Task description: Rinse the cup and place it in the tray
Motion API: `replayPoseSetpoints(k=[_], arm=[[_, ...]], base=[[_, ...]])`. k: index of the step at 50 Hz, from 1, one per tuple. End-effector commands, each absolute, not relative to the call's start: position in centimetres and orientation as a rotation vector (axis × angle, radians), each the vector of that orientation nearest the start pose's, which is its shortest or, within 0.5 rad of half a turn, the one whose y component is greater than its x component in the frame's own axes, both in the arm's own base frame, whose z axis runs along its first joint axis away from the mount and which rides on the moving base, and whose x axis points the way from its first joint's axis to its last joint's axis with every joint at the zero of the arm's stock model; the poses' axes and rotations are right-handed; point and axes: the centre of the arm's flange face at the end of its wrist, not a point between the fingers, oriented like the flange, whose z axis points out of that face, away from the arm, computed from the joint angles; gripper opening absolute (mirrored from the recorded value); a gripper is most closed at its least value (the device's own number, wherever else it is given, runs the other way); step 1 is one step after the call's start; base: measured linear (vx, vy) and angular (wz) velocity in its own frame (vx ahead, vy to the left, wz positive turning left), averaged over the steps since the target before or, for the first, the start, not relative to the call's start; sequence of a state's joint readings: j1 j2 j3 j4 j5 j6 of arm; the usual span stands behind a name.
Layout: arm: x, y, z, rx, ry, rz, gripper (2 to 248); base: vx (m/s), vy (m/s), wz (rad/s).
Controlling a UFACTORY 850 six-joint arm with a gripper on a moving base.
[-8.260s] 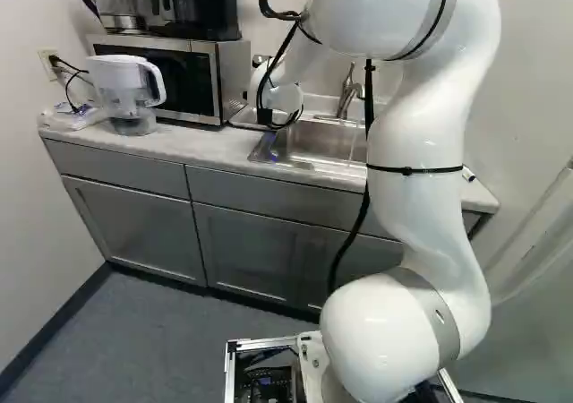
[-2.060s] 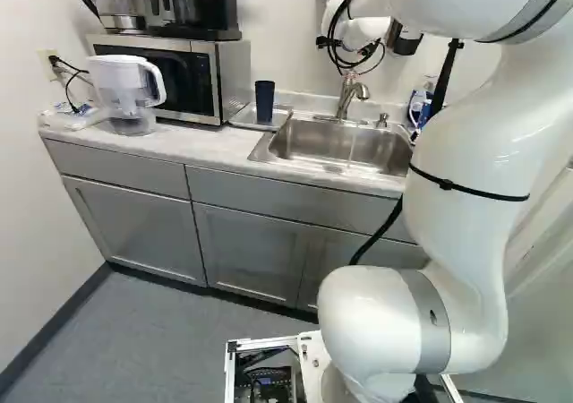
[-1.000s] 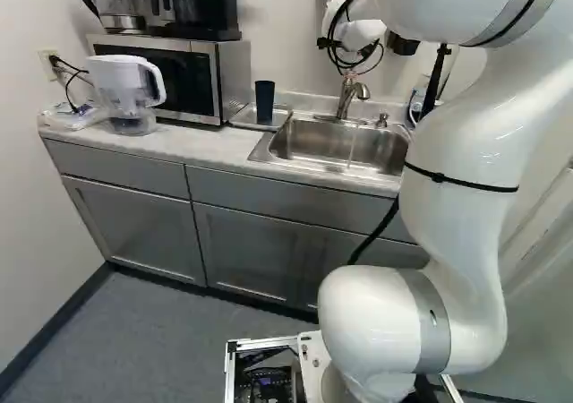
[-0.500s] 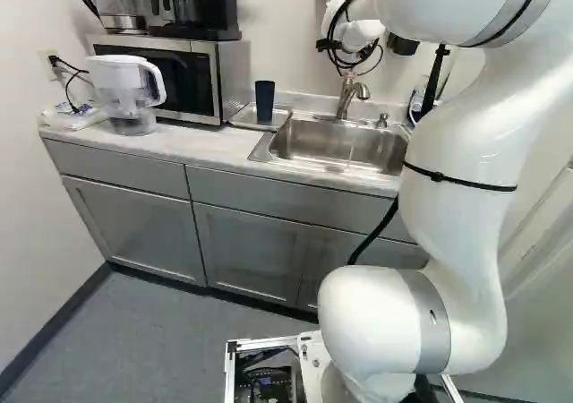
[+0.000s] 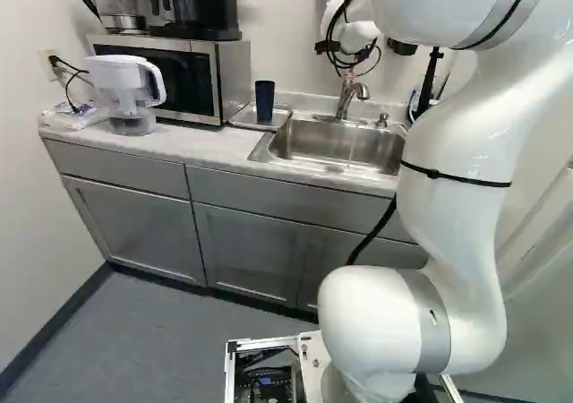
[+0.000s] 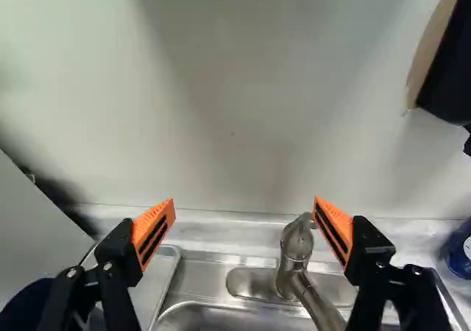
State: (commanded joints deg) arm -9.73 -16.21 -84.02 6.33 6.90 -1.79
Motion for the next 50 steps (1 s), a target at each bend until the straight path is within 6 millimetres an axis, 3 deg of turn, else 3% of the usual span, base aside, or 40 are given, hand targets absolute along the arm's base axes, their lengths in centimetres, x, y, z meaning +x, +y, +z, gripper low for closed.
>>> replayPoseSetpoints(k=[50], arm=[[64.64,-11.07,69.17,-2.528,0.326,-1.945,247]], base=[[0.000,0.000,0.000]])
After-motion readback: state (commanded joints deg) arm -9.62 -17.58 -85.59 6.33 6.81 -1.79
